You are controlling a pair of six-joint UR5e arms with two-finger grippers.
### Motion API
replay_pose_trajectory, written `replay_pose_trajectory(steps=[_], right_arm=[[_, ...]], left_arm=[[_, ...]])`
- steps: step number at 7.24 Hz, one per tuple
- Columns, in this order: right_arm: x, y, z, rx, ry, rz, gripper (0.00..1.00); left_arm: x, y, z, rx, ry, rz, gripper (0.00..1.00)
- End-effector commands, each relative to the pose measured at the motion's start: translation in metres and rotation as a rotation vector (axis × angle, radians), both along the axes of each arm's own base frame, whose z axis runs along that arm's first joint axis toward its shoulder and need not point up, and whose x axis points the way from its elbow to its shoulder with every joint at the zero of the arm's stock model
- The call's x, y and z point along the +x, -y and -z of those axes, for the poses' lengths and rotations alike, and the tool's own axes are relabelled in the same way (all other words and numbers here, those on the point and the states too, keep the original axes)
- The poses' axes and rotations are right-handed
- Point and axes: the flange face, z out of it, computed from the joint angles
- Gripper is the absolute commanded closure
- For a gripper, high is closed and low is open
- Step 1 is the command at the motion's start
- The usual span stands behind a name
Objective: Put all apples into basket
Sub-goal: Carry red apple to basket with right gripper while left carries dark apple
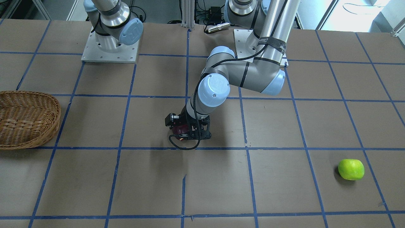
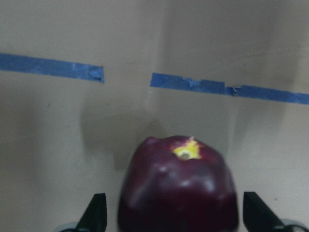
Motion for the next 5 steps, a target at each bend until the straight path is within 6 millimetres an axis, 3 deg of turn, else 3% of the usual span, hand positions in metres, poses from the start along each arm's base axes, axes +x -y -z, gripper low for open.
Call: replay_pose_trajectory(steps=[1,2,3,4,5], right_arm=[[-0.056,-0.019,0.038,0.02,0.037,0.045,0.8],[-0.063,-0.02,0.036,0.013,0.033,0.009,0.58],[-0.059,-0.017,0.03,-0.019,0.062,-0.017,0.01],[-0.057,-0.016,0.029,-0.036,0.087,-0.056,0.0],[-0.051,-0.014,0.022,-0.047,0.082,-0.074,0.0]], left_arm=[[0.094,0.056,-0.113,-0.151,0.007,-0.08,0.0],[0.17,0.074,-0.16,-0.11,0.021,0.006,0.0],[0.259,0.083,-0.187,-0.071,0.015,0.115,0.0],[0.367,0.085,-0.203,-0.062,-0.005,0.081,0.0],[0.463,0.085,-0.188,-0.077,0.036,0.169,0.0]])
